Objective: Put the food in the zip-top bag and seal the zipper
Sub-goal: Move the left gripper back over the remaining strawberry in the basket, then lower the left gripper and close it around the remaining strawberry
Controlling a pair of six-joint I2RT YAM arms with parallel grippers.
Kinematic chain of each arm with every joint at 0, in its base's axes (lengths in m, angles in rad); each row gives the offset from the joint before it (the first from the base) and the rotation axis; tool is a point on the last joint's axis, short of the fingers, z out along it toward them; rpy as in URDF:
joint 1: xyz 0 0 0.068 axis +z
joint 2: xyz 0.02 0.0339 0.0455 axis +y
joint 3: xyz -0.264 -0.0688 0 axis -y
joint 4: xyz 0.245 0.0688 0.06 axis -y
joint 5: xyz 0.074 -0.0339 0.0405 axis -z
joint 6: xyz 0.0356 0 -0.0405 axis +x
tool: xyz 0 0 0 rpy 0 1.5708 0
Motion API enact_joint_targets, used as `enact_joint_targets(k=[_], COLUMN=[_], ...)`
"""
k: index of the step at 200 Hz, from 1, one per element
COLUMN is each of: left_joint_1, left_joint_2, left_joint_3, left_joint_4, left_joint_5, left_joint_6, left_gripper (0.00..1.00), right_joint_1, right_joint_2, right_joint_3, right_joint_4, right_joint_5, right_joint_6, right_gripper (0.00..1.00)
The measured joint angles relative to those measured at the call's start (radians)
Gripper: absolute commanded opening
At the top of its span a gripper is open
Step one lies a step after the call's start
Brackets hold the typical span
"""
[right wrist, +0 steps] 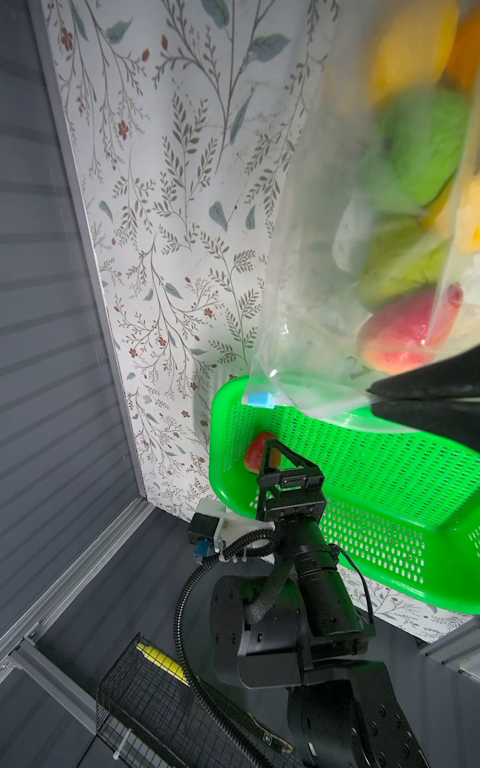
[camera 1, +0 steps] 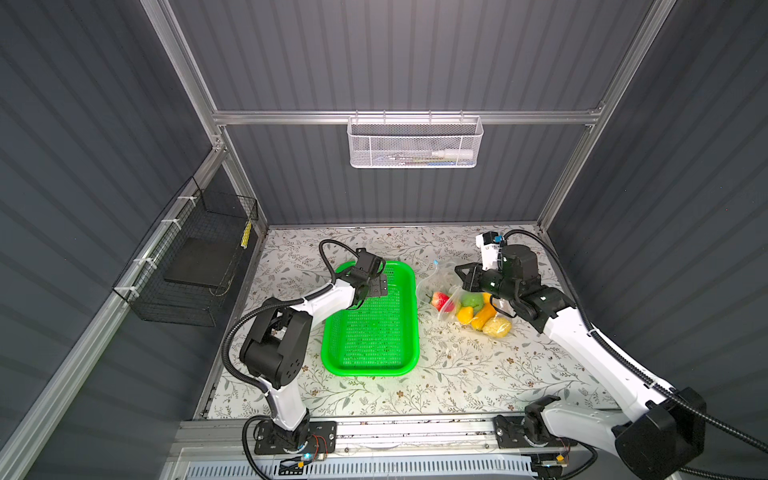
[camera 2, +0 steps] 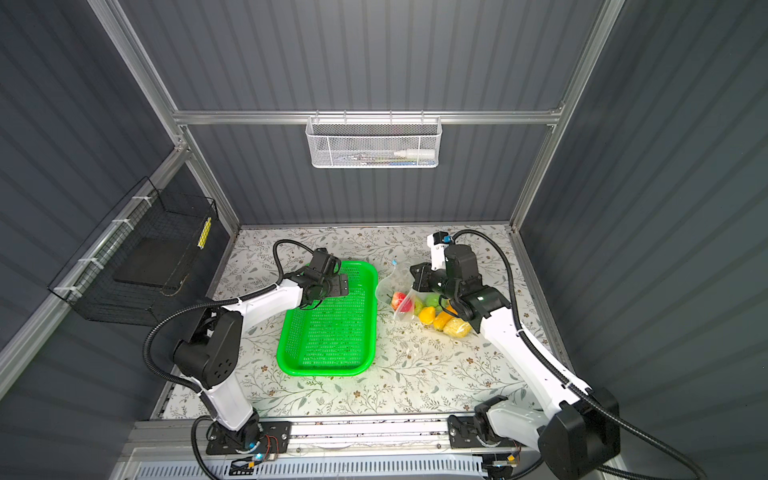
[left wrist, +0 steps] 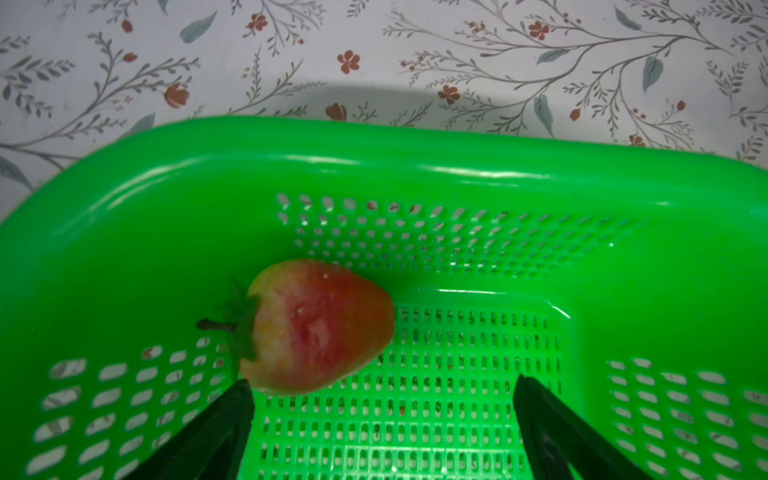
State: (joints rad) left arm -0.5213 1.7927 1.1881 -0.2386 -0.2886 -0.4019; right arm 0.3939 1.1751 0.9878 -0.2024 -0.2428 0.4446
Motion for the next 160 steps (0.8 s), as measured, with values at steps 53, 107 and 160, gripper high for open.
enact_joint_targets(k=[53,107,160], left_joint_1=[0.03,0.048,0.051], left_joint_2=[0.057,0.069,0.007], left_joint_3=[0.04,0.05,0.003], left_joint_4=[0.026,0.037,0.054], left_joint_5=[0.054,0.102,0.247], left_joint_6=[0.128,0.163,0.072], left_gripper=[1.0,1.0,1.0], right_joint_1=[0.0,0.0,0.0], right_joint_2=[0.0,-0.003,-0.003], right_joint_3=[-0.001,-0.009,-0.014], right_joint_4=[0.0,0.001,0.006], right_joint_5=[0.002,0.007,0.007], right_joint_6=[0.0,0.0,0.0], right_gripper=[0.0,0.0,0.0])
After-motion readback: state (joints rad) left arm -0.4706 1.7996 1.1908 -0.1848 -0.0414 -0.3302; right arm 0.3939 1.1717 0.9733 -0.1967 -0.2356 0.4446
